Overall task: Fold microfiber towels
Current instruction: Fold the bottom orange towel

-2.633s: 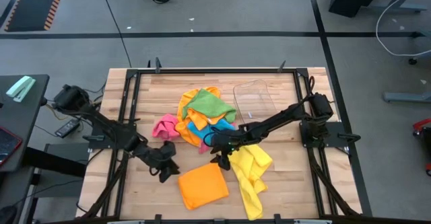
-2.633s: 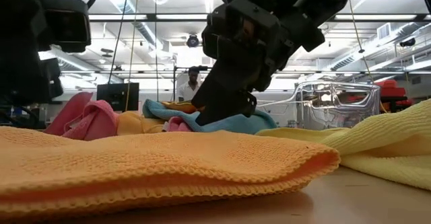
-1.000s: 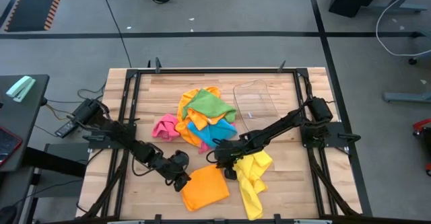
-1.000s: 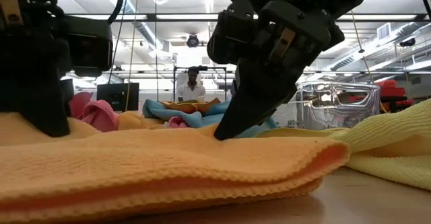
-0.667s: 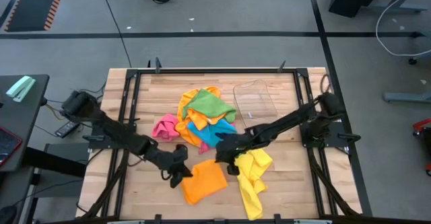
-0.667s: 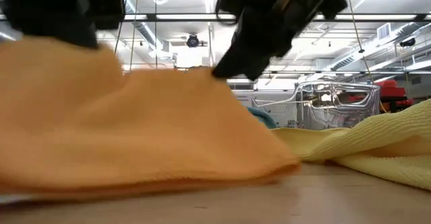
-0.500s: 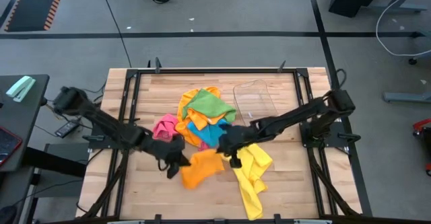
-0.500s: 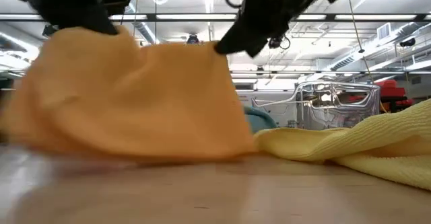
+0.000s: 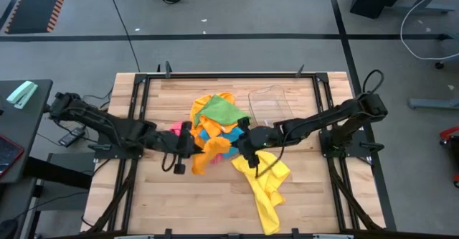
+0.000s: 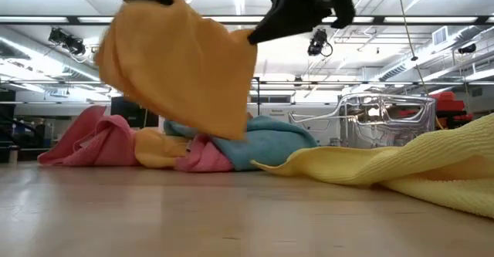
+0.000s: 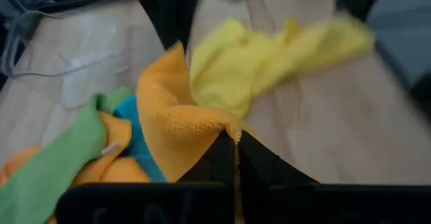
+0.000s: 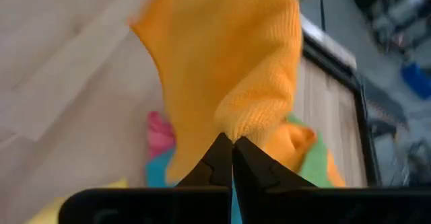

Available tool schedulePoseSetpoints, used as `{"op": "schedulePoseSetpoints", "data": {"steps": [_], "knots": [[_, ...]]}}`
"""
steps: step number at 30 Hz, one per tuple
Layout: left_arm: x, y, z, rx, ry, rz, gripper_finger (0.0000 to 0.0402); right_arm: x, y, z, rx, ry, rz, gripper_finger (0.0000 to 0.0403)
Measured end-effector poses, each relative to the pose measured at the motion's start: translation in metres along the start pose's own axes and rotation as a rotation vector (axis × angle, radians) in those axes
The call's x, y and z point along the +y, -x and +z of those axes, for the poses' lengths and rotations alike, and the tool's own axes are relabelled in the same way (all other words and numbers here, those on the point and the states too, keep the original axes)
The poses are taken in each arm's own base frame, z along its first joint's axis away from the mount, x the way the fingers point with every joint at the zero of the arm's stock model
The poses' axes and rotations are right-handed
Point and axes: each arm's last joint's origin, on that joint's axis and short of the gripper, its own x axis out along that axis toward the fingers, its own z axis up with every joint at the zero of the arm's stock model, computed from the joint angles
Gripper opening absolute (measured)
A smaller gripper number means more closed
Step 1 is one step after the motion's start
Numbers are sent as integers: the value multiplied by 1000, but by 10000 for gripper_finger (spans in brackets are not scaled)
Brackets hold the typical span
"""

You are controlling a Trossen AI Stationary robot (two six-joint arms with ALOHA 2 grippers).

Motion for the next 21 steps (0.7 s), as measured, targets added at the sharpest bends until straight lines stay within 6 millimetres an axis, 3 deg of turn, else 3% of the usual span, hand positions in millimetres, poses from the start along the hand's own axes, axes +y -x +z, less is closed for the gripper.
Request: {"op": "schedulePoseSetpoints", "data": {"steps": [5,12,17,21], "knots": [[-38,-32,-8,116,-144,-81,22,34,-3,5,10,134,95,11],[-97,-69,-13,140,-243,-189,12,70,7,7,29,174,269,13],[-126,-99,-17,130,-248,-214,37,87,10,-3,52,132,348,13],[-142,-120,-11,137,-220,-226,33,97,11,-10,66,111,387,14]]}}
